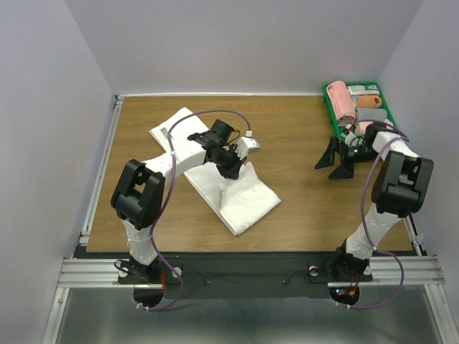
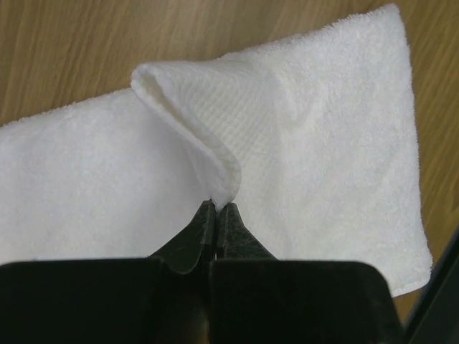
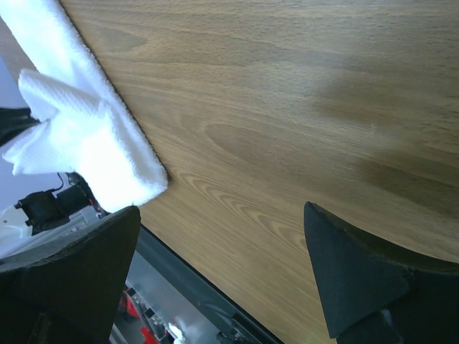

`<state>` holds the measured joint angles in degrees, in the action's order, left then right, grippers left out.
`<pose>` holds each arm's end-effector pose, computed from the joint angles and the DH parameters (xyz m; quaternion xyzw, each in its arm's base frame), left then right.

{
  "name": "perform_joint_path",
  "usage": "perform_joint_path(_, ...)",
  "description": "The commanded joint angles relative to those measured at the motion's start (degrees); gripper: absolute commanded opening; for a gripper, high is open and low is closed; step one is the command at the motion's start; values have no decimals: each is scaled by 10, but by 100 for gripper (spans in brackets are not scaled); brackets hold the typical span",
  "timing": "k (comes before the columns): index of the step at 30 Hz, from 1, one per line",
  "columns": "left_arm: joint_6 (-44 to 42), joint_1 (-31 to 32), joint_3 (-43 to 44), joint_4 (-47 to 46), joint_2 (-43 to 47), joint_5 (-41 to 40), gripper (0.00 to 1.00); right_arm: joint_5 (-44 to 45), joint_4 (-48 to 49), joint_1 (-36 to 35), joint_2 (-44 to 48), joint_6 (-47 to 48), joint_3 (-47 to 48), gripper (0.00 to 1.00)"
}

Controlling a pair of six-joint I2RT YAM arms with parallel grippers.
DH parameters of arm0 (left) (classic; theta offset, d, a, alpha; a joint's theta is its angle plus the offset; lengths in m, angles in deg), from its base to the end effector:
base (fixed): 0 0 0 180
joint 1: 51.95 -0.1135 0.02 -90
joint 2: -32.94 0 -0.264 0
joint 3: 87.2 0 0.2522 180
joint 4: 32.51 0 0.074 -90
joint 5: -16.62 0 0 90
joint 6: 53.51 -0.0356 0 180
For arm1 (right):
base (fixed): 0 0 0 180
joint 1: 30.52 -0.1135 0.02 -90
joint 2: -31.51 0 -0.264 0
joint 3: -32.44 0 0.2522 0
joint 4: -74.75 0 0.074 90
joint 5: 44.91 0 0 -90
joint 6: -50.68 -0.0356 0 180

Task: Roll the towels
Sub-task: Fold the towel

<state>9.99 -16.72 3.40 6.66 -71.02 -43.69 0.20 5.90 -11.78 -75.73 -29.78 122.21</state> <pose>0.3108 -0.2410 0.2281 0.5403 0.7435 -0.2656 0.2911 0.3350 -0.0871 0.1909 0.0619 0.9218 0.3628 0.1220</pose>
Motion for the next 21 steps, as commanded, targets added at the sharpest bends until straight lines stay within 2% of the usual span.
perform_joint_path(1, -23, -16, -5, -24, 5, -9, 0, -13, -8, 4, 0, 13, -4, 100)
perform_joint_path(12, -37, -49, -13, -33, -12, -10, 0, -8, -9, 4, -6, 16, -4, 100)
perform_joint_path(21, -32, -55, -57, -51, 1, -6, 0, -15, -9, 4, -13, 19, -5, 100)
